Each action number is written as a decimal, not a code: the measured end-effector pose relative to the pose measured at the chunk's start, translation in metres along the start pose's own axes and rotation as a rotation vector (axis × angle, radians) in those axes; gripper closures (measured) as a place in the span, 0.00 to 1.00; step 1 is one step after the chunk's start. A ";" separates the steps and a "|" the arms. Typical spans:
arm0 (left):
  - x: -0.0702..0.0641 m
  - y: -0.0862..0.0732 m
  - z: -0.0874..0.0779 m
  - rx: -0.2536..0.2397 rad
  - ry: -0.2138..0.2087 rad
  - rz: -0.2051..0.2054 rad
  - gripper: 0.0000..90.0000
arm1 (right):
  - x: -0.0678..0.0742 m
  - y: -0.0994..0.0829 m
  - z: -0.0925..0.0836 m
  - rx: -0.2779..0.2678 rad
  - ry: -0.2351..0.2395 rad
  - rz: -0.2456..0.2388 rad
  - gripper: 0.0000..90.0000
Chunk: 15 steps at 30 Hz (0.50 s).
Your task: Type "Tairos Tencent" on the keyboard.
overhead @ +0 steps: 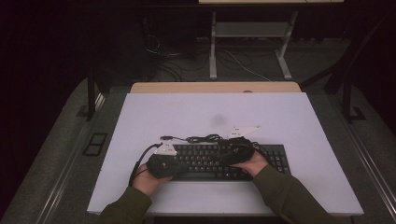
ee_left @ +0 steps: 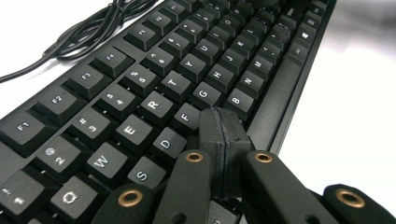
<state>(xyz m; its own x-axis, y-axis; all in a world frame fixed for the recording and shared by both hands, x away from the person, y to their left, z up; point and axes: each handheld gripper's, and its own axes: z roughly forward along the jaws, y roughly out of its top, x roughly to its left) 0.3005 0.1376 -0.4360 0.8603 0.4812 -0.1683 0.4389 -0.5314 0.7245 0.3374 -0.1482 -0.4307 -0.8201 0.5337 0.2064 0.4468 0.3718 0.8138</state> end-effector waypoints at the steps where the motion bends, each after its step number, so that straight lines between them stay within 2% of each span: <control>1: 0.000 0.000 0.000 -0.001 0.002 0.002 0.99 | 0.000 0.000 0.000 -0.001 -0.001 0.000 0.32; 15: -0.002 0.004 -0.004 -0.022 0.008 0.008 0.99 | 0.000 0.000 0.000 0.003 0.001 0.000 0.32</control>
<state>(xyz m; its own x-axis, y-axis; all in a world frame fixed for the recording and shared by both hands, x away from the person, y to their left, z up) 0.2996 0.1376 -0.4303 0.8615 0.4828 -0.1570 0.4263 -0.5201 0.7401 0.3373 -0.1483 -0.4308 -0.8205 0.5331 0.2066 0.4476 0.3742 0.8122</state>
